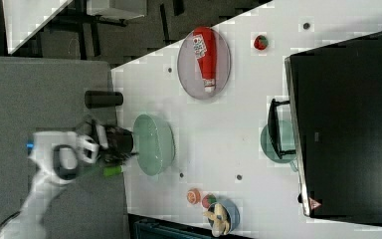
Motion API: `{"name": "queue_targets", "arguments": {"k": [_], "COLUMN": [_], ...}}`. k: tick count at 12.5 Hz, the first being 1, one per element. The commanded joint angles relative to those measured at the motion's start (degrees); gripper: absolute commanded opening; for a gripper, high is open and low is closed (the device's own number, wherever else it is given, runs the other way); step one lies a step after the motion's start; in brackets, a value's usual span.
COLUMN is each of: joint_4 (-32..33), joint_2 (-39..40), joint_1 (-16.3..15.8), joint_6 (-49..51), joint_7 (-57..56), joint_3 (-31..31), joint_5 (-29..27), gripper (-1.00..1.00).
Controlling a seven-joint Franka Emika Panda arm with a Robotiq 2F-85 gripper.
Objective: Drag strainer right to left.
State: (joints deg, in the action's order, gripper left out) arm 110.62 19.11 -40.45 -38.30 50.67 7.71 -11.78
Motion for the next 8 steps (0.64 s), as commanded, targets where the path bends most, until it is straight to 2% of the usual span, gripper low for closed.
{"name": "queue_targets", "arguments": {"k": [1,5,8], "joint_4": [-2.6,-4.3,-4.5], "joint_2": [-11.3,-19.8,-24.4], "joint_1": [3.6,5.1,5.8], "joint_6": [3.6,13.6,20.3], "joint_7": [-16.8,-39.9,-53.3], "joint_3": [11.6,24.4,30.9], "joint_5": [2.4,12.2,14.0], "gripper": [1.00,1.00,1.00]}}
